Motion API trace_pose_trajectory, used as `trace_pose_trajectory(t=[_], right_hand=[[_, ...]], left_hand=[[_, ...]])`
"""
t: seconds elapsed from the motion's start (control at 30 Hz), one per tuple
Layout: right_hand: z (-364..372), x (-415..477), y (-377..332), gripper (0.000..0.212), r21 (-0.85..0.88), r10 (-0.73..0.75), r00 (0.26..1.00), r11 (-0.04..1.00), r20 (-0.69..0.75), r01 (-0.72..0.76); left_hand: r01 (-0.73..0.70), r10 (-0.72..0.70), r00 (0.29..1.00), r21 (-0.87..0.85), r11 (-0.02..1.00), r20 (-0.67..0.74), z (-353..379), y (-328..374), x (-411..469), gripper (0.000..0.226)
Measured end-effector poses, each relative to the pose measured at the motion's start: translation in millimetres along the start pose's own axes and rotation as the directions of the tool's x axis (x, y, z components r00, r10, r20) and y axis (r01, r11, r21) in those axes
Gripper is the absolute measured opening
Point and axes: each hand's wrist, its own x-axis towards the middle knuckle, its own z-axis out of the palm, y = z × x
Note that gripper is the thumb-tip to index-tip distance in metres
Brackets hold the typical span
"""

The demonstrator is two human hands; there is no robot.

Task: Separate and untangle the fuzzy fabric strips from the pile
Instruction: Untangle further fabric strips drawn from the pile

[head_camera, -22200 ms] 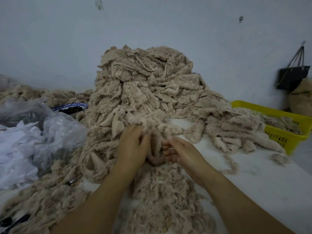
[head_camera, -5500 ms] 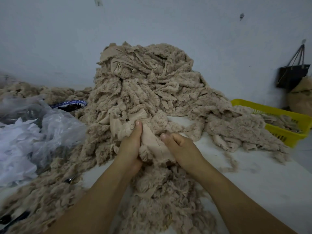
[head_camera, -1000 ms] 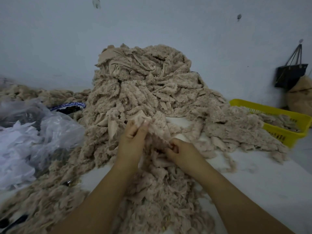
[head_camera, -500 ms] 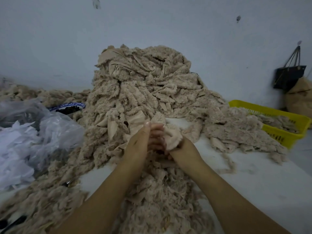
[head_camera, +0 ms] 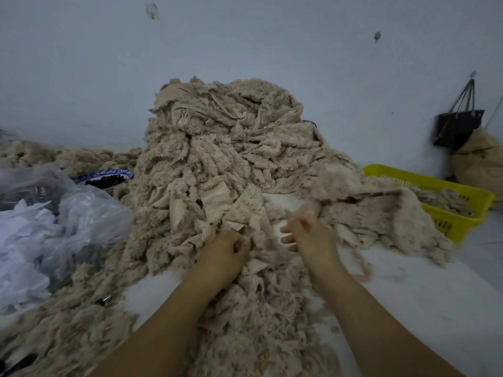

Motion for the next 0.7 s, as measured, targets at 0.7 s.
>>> trace_pose_trajectory(t=[0.7], right_hand=[[22.5, -30.4, -14.7, 0.03, -0.015, -0.126, 0.858, 0.988, 0.498, 0.154]], left_hand=[[0.212, -0.039, 0.974, -0.842, 0.496, 0.223, -9.6, 10.3, -8.4, 0.049]])
